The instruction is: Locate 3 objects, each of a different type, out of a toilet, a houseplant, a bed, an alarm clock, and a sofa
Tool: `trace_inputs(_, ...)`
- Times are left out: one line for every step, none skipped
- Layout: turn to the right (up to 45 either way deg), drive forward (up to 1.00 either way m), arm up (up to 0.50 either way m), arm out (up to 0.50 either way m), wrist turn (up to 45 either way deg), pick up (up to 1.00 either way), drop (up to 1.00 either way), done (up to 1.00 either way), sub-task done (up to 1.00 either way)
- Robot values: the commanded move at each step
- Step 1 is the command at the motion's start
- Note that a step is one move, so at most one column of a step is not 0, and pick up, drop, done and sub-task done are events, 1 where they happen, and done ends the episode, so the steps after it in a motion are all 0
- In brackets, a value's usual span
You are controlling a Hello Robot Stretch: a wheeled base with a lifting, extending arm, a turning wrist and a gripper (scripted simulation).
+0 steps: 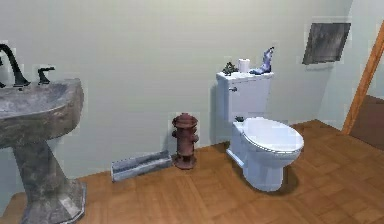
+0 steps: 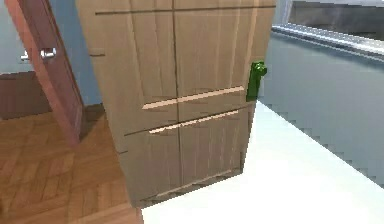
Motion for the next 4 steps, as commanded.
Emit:
trace_inputs(0.0,0.8,0.0,0.0,0.0,0.0,0.0,0.0,0.0)
trace_inputs(39.0,0.0,0.0,0.0,0.0,0.0,0.0,0.0,0.0)
trace_inputs(0.0,0.0,0.0,0.0,0.0,0.0,0.0,0.0,1.0)
trace_inputs(45.0,0.0,0.0,0.0,0.0,0.0,0.0,0.0,0.0)
